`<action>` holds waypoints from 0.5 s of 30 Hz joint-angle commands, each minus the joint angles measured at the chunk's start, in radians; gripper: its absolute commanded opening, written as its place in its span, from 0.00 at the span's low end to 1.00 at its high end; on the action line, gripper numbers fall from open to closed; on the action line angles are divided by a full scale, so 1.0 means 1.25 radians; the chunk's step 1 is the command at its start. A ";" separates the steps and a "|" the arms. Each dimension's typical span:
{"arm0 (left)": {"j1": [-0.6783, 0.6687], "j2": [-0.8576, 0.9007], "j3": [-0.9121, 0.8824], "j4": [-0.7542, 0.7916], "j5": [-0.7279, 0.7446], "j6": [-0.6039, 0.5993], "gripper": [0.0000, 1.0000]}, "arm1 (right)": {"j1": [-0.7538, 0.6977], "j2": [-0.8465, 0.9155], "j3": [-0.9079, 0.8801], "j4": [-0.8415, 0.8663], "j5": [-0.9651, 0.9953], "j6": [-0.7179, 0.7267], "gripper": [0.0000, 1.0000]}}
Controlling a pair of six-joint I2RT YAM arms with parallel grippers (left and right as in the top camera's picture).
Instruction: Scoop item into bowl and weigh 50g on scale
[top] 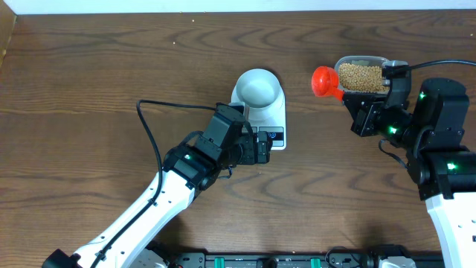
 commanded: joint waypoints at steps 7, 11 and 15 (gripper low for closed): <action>-0.004 0.002 0.014 0.089 -0.011 0.080 1.00 | -0.005 -0.005 0.011 0.004 -0.001 -0.007 0.01; -0.004 0.003 0.030 0.078 -0.011 0.107 0.99 | -0.023 -0.005 0.011 0.005 -0.002 -0.007 0.01; -0.004 0.013 0.063 0.052 -0.011 0.133 0.98 | -0.028 -0.005 0.011 0.005 -0.001 -0.007 0.01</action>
